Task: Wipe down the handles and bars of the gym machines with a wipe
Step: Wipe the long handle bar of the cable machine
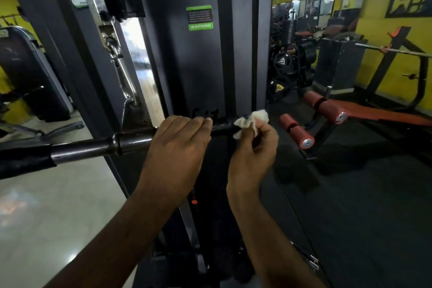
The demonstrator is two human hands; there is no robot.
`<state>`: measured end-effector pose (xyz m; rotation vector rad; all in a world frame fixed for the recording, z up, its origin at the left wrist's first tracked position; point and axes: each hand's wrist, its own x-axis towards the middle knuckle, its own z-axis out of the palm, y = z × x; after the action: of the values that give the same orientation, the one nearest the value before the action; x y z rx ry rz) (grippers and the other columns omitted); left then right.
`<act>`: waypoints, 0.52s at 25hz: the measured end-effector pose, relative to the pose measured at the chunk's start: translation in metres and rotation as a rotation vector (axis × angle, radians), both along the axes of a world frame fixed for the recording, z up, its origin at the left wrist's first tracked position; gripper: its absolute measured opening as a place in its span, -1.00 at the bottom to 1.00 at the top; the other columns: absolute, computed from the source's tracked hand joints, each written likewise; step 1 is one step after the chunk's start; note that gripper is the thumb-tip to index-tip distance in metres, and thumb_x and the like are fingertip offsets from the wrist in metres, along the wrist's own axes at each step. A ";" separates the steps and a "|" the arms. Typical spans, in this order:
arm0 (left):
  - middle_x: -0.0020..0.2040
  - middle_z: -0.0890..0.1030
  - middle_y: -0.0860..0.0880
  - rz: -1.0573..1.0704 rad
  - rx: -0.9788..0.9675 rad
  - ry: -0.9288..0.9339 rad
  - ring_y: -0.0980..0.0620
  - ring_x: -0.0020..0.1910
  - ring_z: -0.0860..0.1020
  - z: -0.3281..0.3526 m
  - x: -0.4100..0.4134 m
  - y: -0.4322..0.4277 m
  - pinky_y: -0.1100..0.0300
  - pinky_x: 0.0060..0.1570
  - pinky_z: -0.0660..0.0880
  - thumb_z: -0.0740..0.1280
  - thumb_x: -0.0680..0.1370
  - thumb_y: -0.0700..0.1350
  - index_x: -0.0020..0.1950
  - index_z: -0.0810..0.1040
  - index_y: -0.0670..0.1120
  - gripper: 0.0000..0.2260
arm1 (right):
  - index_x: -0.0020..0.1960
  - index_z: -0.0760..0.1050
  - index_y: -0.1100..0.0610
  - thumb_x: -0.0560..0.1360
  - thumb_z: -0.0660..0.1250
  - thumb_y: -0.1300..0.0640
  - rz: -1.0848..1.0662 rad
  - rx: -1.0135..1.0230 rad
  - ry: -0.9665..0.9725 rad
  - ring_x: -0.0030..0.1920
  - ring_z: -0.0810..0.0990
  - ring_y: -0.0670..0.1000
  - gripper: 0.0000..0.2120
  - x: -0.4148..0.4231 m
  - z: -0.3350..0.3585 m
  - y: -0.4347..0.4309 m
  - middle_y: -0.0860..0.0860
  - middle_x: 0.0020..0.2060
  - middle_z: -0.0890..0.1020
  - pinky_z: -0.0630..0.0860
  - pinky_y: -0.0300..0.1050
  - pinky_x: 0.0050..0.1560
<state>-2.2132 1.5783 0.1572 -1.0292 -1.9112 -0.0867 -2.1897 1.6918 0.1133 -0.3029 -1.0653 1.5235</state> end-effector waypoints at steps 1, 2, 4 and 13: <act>0.07 0.65 -0.21 -0.005 0.001 0.003 -0.19 0.03 0.61 -0.001 0.000 0.000 -0.04 0.20 0.37 0.34 0.52 -0.23 0.19 0.59 -0.27 -0.74 | 0.04 0.50 0.10 0.56 0.30 0.36 0.001 0.146 0.002 -0.07 0.61 -0.01 -0.82 0.003 0.000 -0.004 0.17 -0.04 0.58 0.54 -0.15 -0.02; 0.06 0.65 -0.23 -0.013 0.005 0.004 -0.20 0.02 0.61 -0.001 -0.001 0.000 -0.07 0.20 0.40 0.35 0.49 -0.26 0.18 0.59 -0.28 -0.73 | 0.04 0.51 0.14 0.54 0.31 0.39 -0.007 0.314 -0.019 -0.03 0.59 -0.01 -0.82 0.006 -0.003 -0.009 0.16 -0.03 0.57 0.53 -0.15 0.01; 0.06 0.65 -0.25 -0.024 0.014 -0.008 -0.21 0.02 0.62 0.000 -0.001 0.000 -0.07 0.20 0.42 0.37 0.48 -0.28 0.17 0.59 -0.29 -0.73 | 0.04 0.51 0.10 0.53 0.31 0.38 -0.028 0.387 -0.049 0.00 0.58 0.03 -0.80 0.007 -0.008 -0.012 0.13 -0.03 0.55 0.55 -0.08 0.02; 0.09 0.65 -0.21 0.003 0.059 0.023 -0.17 0.06 0.61 0.000 0.000 0.002 -0.05 0.25 0.37 0.33 0.55 -0.20 0.17 0.61 -0.26 -0.76 | 0.13 0.60 0.19 0.61 0.18 0.08 -0.227 0.705 -0.311 0.14 0.44 -0.02 -0.72 0.012 -0.001 0.020 0.09 0.11 0.56 0.40 -0.35 0.17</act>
<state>-2.2134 1.5803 0.1568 -0.9841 -1.8782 -0.1276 -2.1774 1.7117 0.1121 -0.1565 -1.6762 0.8393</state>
